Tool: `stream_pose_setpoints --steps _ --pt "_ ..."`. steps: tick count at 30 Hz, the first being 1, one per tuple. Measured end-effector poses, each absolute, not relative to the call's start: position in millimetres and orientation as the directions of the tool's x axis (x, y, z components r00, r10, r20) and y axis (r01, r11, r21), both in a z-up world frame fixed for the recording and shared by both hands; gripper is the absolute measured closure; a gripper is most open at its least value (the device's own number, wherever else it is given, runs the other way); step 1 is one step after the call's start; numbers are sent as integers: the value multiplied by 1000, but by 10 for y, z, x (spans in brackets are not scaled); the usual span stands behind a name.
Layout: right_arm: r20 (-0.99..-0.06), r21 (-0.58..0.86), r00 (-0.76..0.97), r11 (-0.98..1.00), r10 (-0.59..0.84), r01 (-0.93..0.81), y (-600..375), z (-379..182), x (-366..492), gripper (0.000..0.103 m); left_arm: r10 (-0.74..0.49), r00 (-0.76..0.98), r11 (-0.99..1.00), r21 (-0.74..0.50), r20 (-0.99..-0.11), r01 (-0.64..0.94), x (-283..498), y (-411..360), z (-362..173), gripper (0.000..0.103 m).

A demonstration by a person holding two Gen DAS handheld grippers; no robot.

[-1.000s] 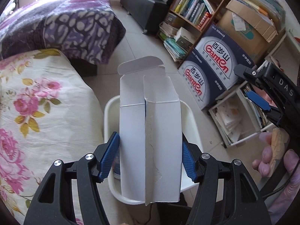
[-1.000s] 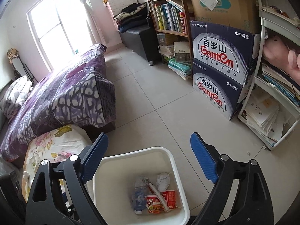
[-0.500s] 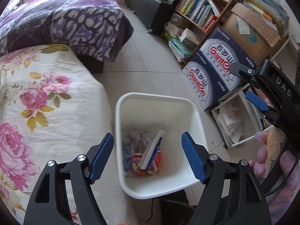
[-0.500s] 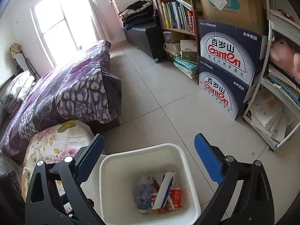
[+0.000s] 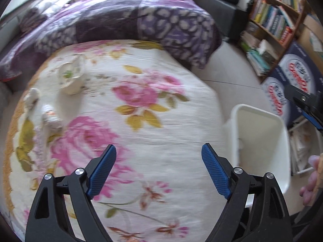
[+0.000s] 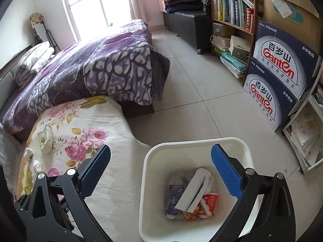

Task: Collect trash
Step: 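Move the left tool back over the bed and grasp the second pink strip, then grasp the wrapped white diaper with the right tool while the left holds the strip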

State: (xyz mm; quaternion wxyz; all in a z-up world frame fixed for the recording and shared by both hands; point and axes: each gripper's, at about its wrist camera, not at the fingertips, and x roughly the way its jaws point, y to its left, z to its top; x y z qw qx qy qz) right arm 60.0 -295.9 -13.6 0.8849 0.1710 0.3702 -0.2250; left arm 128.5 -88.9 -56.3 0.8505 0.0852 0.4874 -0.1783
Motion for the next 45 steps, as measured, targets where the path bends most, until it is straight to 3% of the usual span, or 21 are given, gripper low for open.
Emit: stream_pose_setpoints --steps 8,14,19,22,27,30,37,45 --pt "-762 101 611 892 -215 440 -2478 -295 919 7 114 549 942 266 -828 206 1579 -214 -794 15" --pt "-777 87 605 921 -176 379 -2169 -414 1097 7 210 456 964 261 -865 51 1851 472 -1022 15" --pt "-794 86 601 960 -95 266 -1875 -547 1247 7 173 355 985 162 -919 -61 2012 963 -1190 15" --pt "-801 95 598 981 -26 170 -1631 -637 1364 7 131 336 991 113 -933 -72 2044 1119 -1262 22" --pt "-800 84 596 996 65 4 -1198 -729 1601 7 45 339 999 41 -940 -19 1993 1181 -1236 61" --pt "-800 123 579 987 160 -103 -940 -768 1791 7 18 334 1000 16 -942 -9 1945 1234 -1216 78" --pt "-804 162 534 961 261 -226 -339 -853 2152 7 -49 338 995 -77 -940 -68 1977 1663 -1153 80" --pt "-805 163 517 947 289 -275 153 -972 2441 8 -165 430 961 -242 -888 -133 1878 2162 -698 80"
